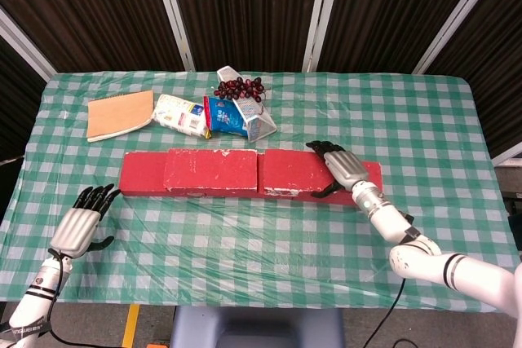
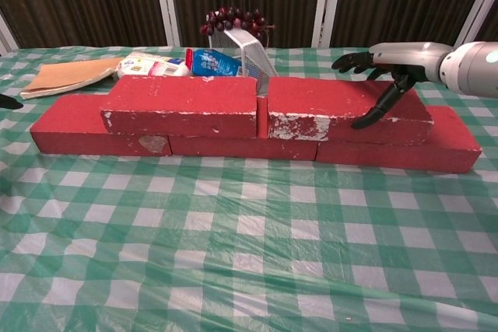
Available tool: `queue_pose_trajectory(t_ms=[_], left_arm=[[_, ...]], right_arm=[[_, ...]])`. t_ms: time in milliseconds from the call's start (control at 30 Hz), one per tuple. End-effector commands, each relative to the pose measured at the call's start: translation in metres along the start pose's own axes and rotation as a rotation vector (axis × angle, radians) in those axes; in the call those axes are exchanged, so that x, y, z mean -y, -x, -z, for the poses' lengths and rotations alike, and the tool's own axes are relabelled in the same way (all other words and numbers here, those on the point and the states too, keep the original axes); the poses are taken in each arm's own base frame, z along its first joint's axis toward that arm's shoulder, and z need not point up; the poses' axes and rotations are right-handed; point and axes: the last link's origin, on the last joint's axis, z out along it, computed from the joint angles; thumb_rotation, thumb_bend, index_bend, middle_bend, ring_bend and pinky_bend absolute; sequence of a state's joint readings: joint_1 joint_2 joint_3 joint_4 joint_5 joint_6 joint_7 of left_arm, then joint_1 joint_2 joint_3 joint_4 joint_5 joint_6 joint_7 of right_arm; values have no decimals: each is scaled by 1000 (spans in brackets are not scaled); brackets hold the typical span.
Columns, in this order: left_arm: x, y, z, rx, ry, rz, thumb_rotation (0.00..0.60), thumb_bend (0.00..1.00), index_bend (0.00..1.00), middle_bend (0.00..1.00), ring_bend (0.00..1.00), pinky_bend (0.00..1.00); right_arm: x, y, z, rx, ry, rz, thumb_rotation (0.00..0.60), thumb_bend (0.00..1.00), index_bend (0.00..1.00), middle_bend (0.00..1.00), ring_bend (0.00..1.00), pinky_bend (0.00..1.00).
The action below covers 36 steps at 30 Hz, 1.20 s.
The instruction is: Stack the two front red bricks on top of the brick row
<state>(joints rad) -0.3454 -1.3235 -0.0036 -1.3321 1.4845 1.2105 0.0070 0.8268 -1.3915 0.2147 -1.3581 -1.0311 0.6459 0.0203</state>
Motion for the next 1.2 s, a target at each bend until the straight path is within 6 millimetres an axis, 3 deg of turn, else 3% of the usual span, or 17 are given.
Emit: queue_pose_trajectory(t_ms=[33,200,400,600,800,967,1200], left_arm=[[0,0,0,-1,0,1,600,230,0,0,0,55],[0,-1,1,-6,1,2,600,232,0,0,0,55],[-1,-3,3,-19,7,-1,600,231,0,0,0,55],[-3,-3,5,-25,11,-8,600,231,0,0,0,55],[-5,-1,3,-18,9,-14,600,229,0,0,0,55],[-6,2,2,-3,11,-17,600,230,0,0,0,55],[-6,3,1,2,8,-16,600,231,0,0,0,55]], right_arm=[[0,0,0,4,-1,2,600,134,0,121,0,208],[1,-3,5,-11,-11,-7,600,134,0,86,0,180],[-10,-19,33,-100,-32,-33,600,133,0,51,0,130],[-53,-27,76,-168,13,62,600,134,10,51,0,101],[-95,-23,104,-152,112,166,600,134,227,49,0,79],[-109,-15,106,-126,147,159,600,139,338,50,0,71],[-105,-3,94,-85,127,167,600,191,400,50,0,71]])
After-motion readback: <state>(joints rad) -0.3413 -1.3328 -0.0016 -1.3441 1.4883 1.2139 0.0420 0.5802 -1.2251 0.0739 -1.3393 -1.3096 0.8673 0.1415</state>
